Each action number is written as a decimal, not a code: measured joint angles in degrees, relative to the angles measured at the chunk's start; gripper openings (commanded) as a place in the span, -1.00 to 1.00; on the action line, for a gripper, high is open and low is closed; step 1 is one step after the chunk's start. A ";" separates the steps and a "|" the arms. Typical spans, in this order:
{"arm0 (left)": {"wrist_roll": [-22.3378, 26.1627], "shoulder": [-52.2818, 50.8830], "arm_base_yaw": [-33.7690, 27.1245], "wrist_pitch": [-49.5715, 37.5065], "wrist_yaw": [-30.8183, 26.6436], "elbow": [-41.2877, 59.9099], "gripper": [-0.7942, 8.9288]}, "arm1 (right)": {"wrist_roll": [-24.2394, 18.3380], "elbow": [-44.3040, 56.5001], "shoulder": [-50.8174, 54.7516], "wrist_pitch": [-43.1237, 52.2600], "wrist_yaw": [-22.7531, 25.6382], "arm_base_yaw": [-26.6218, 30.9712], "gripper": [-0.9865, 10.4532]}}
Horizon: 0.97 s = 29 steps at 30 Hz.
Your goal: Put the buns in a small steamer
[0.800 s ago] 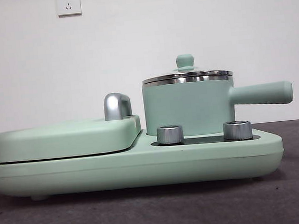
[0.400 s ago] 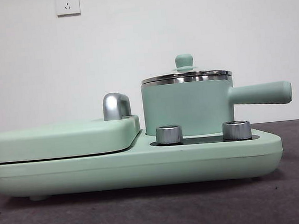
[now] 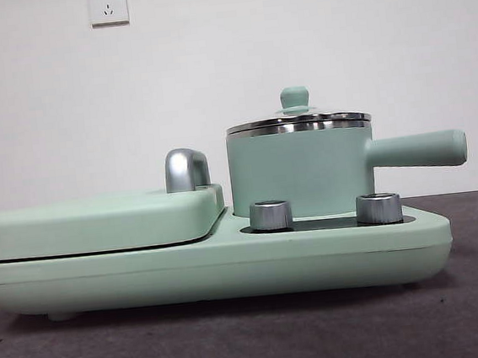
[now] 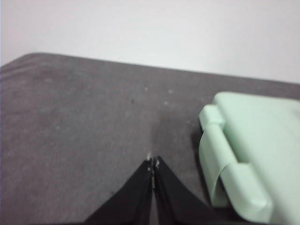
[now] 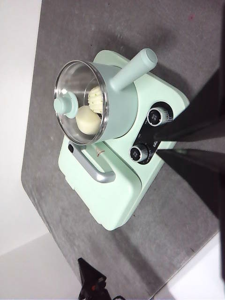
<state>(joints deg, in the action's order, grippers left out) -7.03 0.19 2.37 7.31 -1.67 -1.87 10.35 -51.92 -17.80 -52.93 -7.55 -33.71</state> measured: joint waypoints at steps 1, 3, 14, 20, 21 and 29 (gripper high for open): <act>0.04 0.09 0.00 0.31 0.00 0.00 -0.82 | 0.00 0.00 0.00 0.00 0.02 0.00 -0.78; 0.24 0.07 0.00 0.68 0.00 0.00 -0.82 | 0.00 0.00 0.00 0.00 0.02 0.00 -0.78; 1.70 0.09 0.00 3.17 0.00 0.00 -0.82 | 0.00 0.00 0.00 0.00 0.02 0.00 -0.78; 1.73 0.09 0.00 3.17 0.00 0.00 -0.82 | 0.00 0.00 0.00 0.00 0.02 0.00 -0.78; 1.73 0.09 0.00 3.17 0.00 0.00 -0.82 | 0.00 0.00 0.00 0.02 0.02 0.00 -0.78; 1.73 0.09 0.00 3.17 0.00 0.00 -0.82 | 0.00 0.00 0.00 0.00 0.02 0.00 -0.78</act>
<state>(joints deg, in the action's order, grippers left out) -5.30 0.27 2.37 10.48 -1.67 -1.87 10.35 -51.92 -17.80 -52.93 -7.53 -33.71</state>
